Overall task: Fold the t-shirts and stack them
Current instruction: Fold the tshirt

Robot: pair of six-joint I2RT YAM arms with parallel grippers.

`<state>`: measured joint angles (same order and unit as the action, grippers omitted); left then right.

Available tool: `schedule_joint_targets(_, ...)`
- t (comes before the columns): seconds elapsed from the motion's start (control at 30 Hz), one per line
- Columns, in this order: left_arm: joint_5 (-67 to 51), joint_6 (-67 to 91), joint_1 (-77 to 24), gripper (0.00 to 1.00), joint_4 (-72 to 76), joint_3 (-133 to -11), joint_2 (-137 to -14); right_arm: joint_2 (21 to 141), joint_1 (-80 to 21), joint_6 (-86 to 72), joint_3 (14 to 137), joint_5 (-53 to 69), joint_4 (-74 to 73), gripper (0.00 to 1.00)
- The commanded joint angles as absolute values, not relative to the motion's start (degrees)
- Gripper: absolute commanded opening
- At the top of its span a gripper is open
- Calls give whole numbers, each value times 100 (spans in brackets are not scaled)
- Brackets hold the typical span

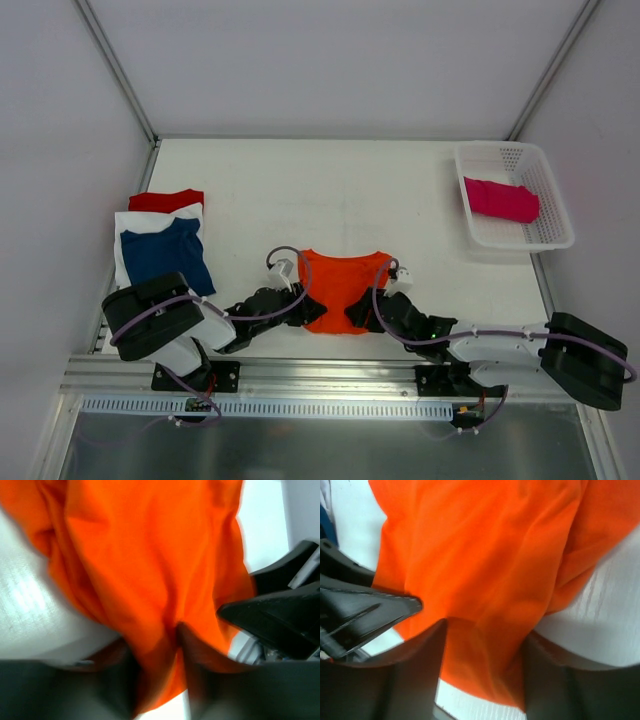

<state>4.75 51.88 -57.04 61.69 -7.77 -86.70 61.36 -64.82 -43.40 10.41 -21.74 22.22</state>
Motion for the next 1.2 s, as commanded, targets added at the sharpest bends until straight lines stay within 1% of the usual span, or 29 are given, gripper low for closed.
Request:
schedule_joint_targets(0.0,219,5080,-5774,25,5283,-650,-8851,6520,-6530,-4271,1133,-1916,2012,55)
schedule_joint_targets(0.03,263,5063,-5766,16,5169,-676,-8737,6591,-6539,-4254,1160,-1890,2056,51)
schedule_joint_targets(0.07,298,5028,-5774,9,4855,-746,-8684,6661,-6539,-4219,1186,-1872,2118,41)
schedule_joint_targets(0.1,334,5001,-5766,0,4678,-791,-8544,6819,-6548,-4210,1247,-1811,2153,35)
schedule_joint_targets(0.13,395,4931,-5774,0,4510,-835,-8482,6899,-6565,-4193,1283,-1793,2188,20)
schedule_joint_targets(0.17,439,4896,-5774,0,4265,-896,-8412,6986,-6565,-4175,1318,-1767,2215,12)
schedule_joint_targets(0.2,500,4878,-5766,0,4141,-914,-8263,7179,-6592,-4157,1414,-1758,2224,7)
schedule_joint_targets(0.27,676,4834,-5774,0,3772,-1045,-8087,7391,-6601,-4122,1520,-1714,2250,1)
schedule_joint_targets(0.43,1291,4764,-5774,0,1498,-1703,-7182,8137,-6644,-3956,1968,-1460,2504,1)
schedule_joint_targets(0.6,2258,4685,-5774,0,-785,-2337,-6094,9034,-6706,-3526,3206,-932,2444,0)
schedule_joint_targets(0.77,2715,4720,-5766,0,-1906,-2961,-5485,9588,-6811,-3103,4576,-669,1820,0)
schedule_joint_targets(0.93,3348,4746,-5766,0,-2925,-3497,-5458,9650,-6838,-2743,5237,-598,1346,0)
schedule_joint_targets(1.17,3717,4465,-5459,0,-3506,-4069,-5659,9905,-6829,-2417,6169,-352,888,0)
